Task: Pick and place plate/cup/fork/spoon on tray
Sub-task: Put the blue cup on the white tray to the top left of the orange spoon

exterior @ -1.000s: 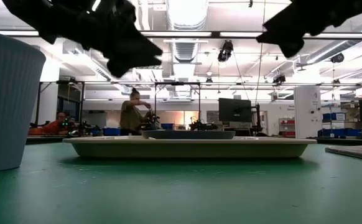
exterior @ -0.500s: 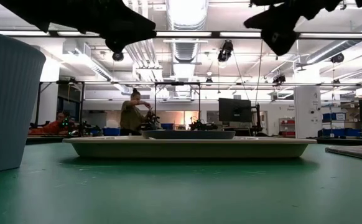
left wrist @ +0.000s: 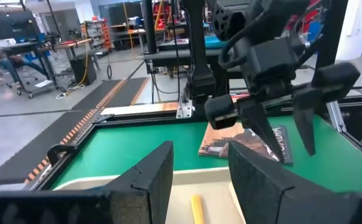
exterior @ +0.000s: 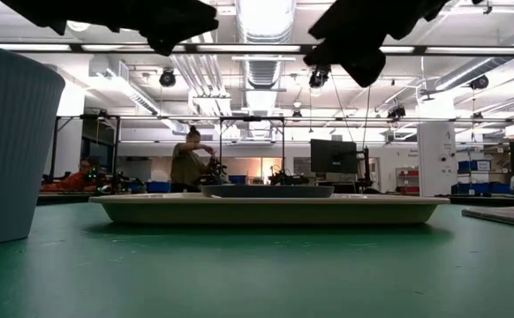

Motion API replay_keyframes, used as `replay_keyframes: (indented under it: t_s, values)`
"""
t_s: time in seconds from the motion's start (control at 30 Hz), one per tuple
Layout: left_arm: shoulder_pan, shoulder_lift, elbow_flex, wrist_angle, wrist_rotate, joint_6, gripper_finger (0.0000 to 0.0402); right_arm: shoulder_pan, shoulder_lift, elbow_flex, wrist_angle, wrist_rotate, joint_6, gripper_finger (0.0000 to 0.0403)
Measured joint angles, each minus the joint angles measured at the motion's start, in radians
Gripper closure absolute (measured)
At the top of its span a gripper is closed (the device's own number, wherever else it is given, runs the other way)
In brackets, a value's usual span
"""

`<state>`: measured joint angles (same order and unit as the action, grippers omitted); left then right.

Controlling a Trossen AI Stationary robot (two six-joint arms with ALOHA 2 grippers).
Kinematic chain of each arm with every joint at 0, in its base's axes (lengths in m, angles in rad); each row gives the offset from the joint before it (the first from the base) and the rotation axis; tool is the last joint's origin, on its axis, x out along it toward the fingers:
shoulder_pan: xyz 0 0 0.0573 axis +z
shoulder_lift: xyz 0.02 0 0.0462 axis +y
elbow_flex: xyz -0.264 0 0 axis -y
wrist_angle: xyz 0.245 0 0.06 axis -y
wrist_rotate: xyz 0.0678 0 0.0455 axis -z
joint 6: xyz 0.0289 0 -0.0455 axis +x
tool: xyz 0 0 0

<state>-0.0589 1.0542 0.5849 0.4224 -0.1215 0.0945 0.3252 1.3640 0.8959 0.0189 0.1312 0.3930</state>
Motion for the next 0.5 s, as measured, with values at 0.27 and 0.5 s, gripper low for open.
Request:
replay_keyframes:
  t_s: [0.27, 0.5]
  values:
    - [0.0, -0.039, -0.023, -0.004, 0.0, -0.002, 0.0265, 0.0, 0.068, 0.134, -0.293, -0.001, 0.0, 0.0262]
    - [-0.001, -0.015, -0.031, -0.004, 0.0, -0.009, 0.0265, 0.013, 0.071, 0.145, -0.402, -0.008, -0.001, 0.0262]
